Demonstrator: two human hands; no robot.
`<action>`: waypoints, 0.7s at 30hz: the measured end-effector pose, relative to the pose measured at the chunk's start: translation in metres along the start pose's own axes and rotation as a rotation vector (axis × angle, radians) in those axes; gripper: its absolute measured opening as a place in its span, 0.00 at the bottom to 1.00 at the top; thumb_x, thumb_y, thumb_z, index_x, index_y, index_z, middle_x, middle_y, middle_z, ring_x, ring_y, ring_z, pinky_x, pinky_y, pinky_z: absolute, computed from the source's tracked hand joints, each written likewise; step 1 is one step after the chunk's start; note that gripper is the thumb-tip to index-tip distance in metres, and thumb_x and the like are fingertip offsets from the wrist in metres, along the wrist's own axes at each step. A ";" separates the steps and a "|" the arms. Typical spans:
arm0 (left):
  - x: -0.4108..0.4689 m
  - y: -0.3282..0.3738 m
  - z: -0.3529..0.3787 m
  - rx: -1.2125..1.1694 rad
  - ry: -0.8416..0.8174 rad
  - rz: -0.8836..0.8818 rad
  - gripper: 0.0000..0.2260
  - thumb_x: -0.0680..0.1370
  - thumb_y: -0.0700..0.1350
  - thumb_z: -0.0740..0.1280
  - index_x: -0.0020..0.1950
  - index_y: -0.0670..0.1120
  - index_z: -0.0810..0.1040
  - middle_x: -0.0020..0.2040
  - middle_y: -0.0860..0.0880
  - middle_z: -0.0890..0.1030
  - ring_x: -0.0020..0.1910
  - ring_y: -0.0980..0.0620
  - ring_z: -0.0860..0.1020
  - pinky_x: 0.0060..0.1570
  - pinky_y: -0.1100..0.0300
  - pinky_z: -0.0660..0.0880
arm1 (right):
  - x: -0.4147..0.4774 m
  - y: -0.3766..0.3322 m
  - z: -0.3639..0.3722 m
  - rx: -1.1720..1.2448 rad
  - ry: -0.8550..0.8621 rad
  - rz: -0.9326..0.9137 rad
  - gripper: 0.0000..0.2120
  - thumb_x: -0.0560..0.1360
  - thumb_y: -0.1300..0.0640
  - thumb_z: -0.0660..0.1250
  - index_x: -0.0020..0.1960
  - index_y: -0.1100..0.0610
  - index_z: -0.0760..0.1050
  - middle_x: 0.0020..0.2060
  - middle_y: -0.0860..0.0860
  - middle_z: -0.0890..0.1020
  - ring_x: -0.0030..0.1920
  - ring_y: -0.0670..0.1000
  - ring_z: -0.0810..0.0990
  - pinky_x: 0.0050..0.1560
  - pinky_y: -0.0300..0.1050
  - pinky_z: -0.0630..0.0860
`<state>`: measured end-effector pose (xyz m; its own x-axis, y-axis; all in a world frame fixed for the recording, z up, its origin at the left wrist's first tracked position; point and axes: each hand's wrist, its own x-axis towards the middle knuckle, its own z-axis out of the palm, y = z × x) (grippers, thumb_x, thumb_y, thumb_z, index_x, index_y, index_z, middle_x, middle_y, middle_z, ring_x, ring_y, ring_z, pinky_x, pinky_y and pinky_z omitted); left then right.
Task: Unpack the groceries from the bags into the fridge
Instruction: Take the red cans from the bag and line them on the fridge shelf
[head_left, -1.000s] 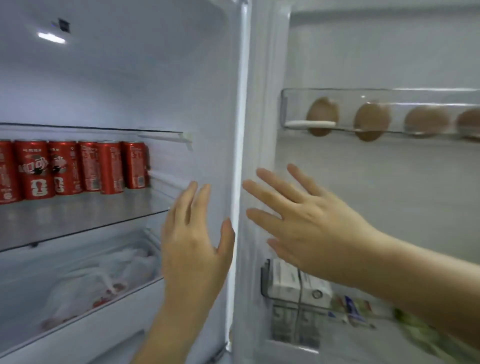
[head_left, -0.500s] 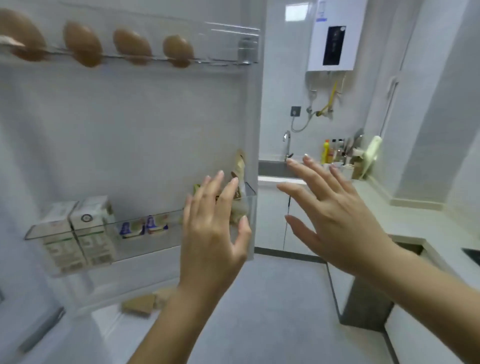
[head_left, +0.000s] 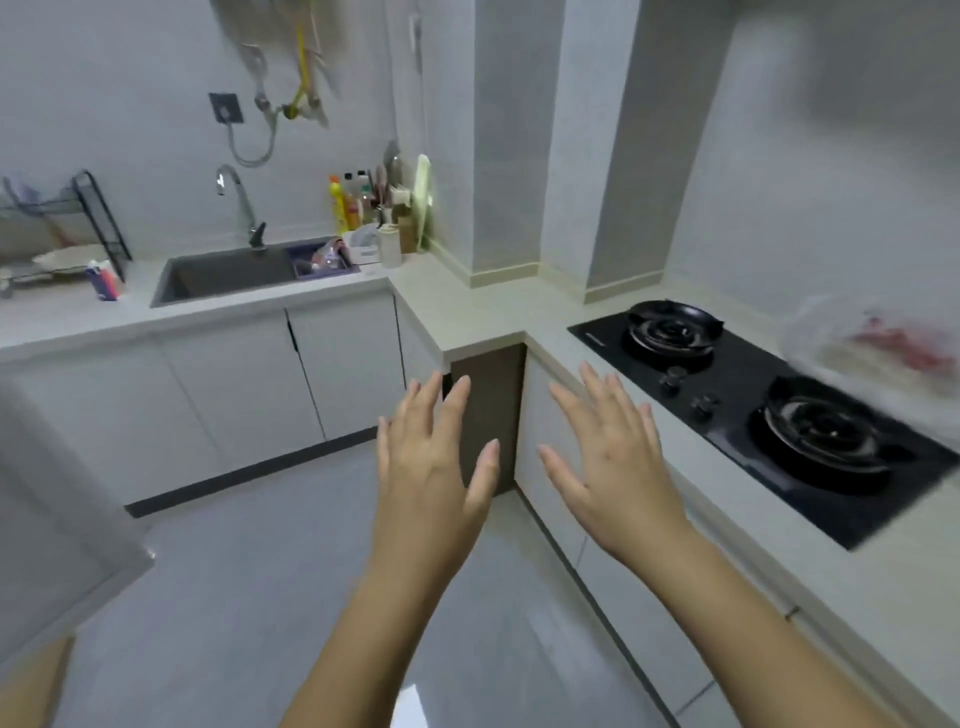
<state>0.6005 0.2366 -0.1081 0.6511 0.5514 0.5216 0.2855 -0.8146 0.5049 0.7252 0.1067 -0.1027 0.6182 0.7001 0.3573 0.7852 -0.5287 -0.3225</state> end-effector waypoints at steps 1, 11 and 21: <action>0.008 0.003 0.016 -0.032 -0.039 -0.001 0.27 0.78 0.55 0.60 0.76 0.51 0.62 0.77 0.49 0.62 0.78 0.51 0.54 0.75 0.43 0.53 | 0.002 0.016 0.000 -0.021 -0.010 0.063 0.29 0.81 0.43 0.56 0.79 0.45 0.50 0.79 0.48 0.45 0.78 0.50 0.38 0.77 0.56 0.39; 0.069 0.073 0.154 -0.208 -0.441 0.194 0.28 0.80 0.55 0.61 0.78 0.53 0.57 0.79 0.50 0.57 0.78 0.51 0.50 0.76 0.48 0.47 | -0.019 0.148 -0.019 0.022 0.098 0.672 0.29 0.81 0.44 0.57 0.79 0.44 0.51 0.79 0.46 0.46 0.78 0.48 0.40 0.77 0.55 0.42; 0.052 0.153 0.256 -0.200 -0.752 0.428 0.29 0.81 0.57 0.58 0.79 0.52 0.53 0.80 0.50 0.52 0.79 0.50 0.45 0.76 0.47 0.46 | -0.107 0.240 -0.049 0.031 0.238 1.161 0.29 0.81 0.44 0.58 0.78 0.46 0.54 0.79 0.50 0.49 0.79 0.54 0.45 0.77 0.58 0.47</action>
<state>0.8580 0.0946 -0.1797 0.9837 -0.1146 0.1386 -0.1707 -0.8383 0.5179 0.8490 -0.1185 -0.1759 0.9540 -0.2995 -0.0099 -0.2491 -0.7743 -0.5817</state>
